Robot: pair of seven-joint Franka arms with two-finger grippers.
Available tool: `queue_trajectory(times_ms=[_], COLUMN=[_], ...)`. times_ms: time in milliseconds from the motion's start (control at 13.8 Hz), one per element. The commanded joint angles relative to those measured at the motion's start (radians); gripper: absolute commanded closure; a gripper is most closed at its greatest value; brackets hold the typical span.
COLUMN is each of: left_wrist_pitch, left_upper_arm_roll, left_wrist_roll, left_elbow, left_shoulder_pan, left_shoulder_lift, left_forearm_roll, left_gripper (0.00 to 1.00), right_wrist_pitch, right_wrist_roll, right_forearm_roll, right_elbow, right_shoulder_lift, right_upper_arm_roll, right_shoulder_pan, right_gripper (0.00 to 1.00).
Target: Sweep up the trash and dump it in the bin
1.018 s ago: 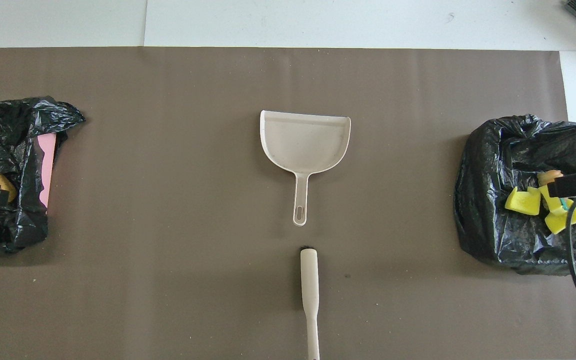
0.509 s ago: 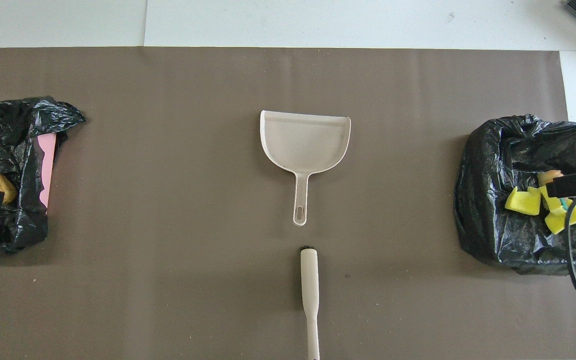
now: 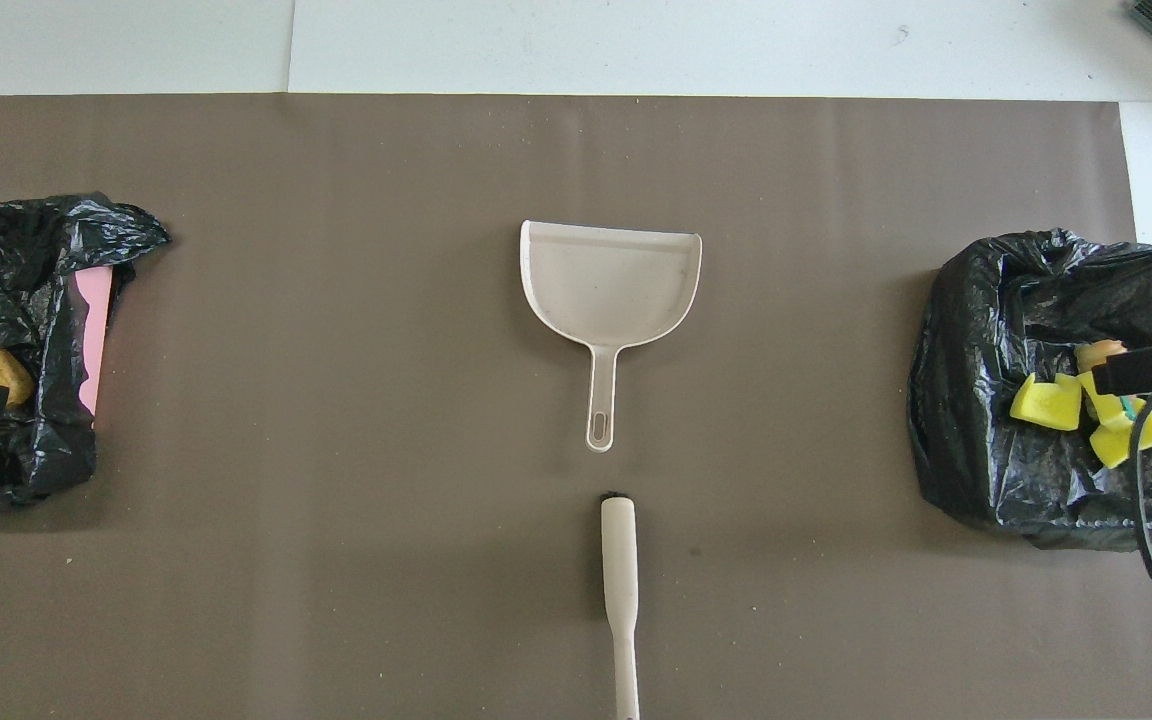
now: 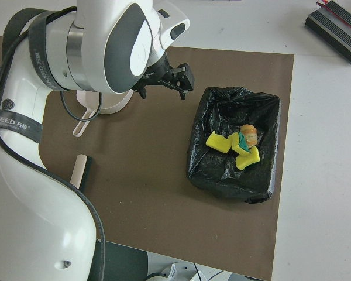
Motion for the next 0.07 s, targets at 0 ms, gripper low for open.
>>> queue_trajectory(times_ms=[0], left_wrist_pitch=[-0.033], left_upper_arm_roll=[0.011], left_wrist_roll=[0.009], left_elbow=[0.023], left_shoulder_pan=[-0.008], left_shoulder_lift=[0.007], left_forearm_roll=[-0.007], left_gripper=[0.0], right_wrist_pitch=[0.006], right_wrist_roll=[-0.021], right_forearm_roll=[0.016], right_elbow=[-0.014], right_shoulder_lift=[-0.014], right_upper_arm_roll=[0.002], right_shoulder_pan=[-0.004], right_gripper=[0.0])
